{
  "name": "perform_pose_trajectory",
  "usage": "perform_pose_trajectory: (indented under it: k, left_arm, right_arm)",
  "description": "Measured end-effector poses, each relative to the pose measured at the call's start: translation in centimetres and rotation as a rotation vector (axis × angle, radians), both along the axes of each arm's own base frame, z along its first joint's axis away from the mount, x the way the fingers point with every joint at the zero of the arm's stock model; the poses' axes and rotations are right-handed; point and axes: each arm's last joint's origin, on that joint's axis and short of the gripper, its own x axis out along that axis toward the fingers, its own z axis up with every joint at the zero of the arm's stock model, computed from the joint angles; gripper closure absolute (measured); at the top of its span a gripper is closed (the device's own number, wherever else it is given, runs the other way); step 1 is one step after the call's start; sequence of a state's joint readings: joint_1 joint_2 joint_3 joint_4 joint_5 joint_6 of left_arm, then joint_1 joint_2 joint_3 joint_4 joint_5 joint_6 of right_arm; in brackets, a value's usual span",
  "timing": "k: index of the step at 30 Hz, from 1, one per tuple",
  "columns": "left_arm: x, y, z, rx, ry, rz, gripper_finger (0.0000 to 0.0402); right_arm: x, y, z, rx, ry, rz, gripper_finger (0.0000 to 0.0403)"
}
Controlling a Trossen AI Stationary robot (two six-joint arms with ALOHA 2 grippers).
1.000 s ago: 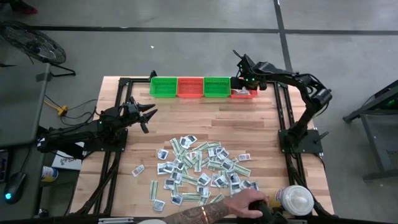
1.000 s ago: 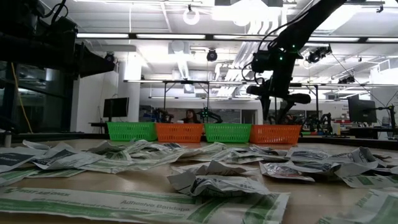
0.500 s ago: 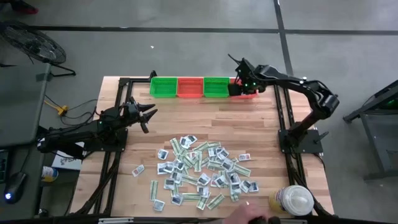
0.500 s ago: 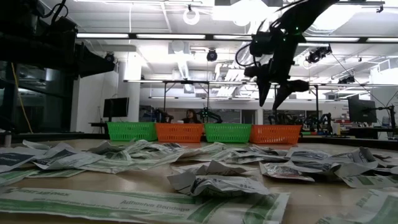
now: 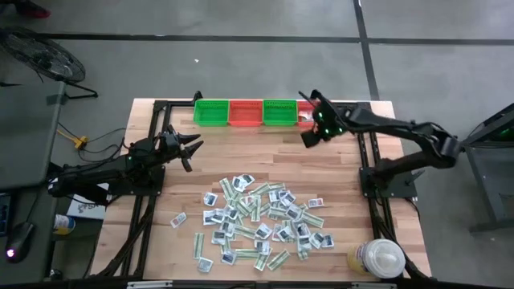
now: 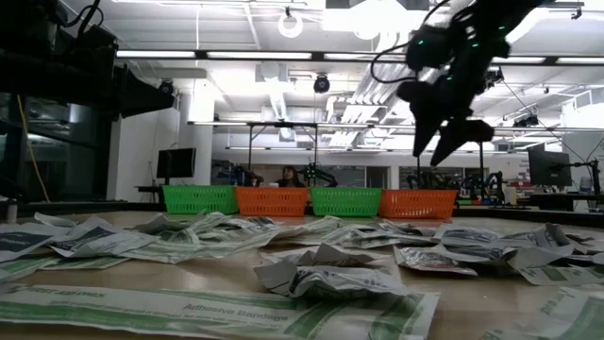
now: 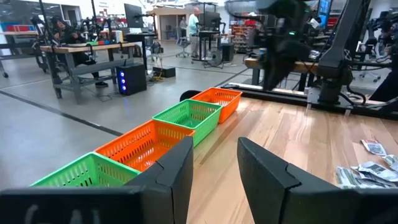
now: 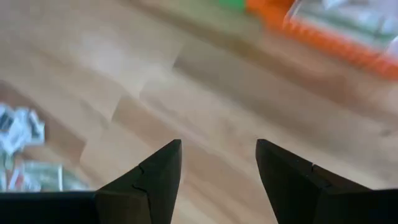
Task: Pick & Place First Aid Supplies
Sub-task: Put the green bandage pack in the right orange bin
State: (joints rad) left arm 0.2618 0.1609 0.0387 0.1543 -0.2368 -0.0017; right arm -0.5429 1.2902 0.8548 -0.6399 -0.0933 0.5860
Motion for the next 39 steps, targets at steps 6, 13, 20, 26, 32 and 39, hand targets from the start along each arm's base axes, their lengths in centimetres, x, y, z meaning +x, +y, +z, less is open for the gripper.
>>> perform_pose_trajectory:
  k: [6,13,20,26,32,39]
  left_arm:
    - [0.0,0.0,0.0,0.000,0.000,0.000,0.0279]
    - [0.0,0.0,0.0,0.000,0.000,0.000,0.0279]
    - [0.0,0.0,0.0,0.000,0.000,0.000,0.0279]
    - [0.0,0.0,0.0,0.000,0.000,0.000,0.0279]
    - [0.0,0.0,0.0,0.000,0.000,0.000,0.0279]
    - [0.0,0.0,0.0,0.000,0.000,0.000,0.0279]
  right_arm:
    - [-1.1,4.4,-0.8,0.033,-0.044,0.048,0.0203]
    - [-1.1,8.7,-1.5,0.088,-0.041,0.058,0.0203]
    - [-0.9,11.5,-1.5,0.135,-0.054,-0.040,0.0203]
    - [-0.9,13.5,-1.5,0.232,-0.077,-0.178,0.0203]
    - [-0.7,15.0,-2.2,0.319,-0.050,-0.286,0.0203]
    - [-0.1,16.9,-3.4,0.470,0.017,-0.392,0.0204]
